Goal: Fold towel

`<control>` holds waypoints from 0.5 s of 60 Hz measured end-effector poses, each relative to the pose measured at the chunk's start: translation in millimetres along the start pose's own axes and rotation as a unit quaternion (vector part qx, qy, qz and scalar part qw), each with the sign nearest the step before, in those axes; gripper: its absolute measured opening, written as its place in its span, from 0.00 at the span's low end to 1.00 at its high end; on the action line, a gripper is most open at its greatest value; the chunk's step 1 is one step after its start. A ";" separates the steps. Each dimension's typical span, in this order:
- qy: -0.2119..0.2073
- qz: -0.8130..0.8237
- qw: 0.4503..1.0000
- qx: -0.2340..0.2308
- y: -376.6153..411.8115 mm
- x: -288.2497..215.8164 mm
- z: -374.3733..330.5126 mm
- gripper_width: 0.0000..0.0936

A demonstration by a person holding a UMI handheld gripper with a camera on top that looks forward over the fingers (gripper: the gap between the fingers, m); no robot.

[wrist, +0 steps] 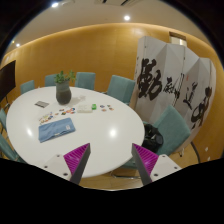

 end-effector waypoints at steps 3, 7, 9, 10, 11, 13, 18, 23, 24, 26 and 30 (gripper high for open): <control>0.006 -0.004 1.000 0.000 1.1 5.6 -0.3 0.93; 0.016 -0.010 1.000 0.000 4.8 17.2 -0.3 0.93; 0.019 -0.013 1.000 -0.002 7.2 31.0 2.4 0.93; 0.022 -0.015 1.000 -0.002 9.3 35.5 2.7 0.93; 0.026 -0.017 1.000 -0.004 12.3 40.1 3.5 0.92; 0.032 -0.021 0.999 -0.008 19.3 49.0 4.1 0.92; 0.049 -0.035 0.998 -0.022 42.0 74.5 4.4 0.92; 0.063 -0.047 0.996 -0.044 77.5 99.8 2.8 0.92; 0.067 -0.050 0.995 -0.051 86.3 105.0 2.4 0.92; 0.074 -0.054 0.994 -0.065 105.4 115.7 1.4 0.92; 0.085 -0.063 0.990 -0.098 148.6 129.7 0.2 0.92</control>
Point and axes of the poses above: the point between the fingertips, and its own axes, seen from behind it with the camera up: y to the left, x down, z forward, the way the camera looks, the point moved 7 cm from there along -z, backward, against the way the camera looks, and after that the axes turned 12 degrees about x, right-handed, at the moved point
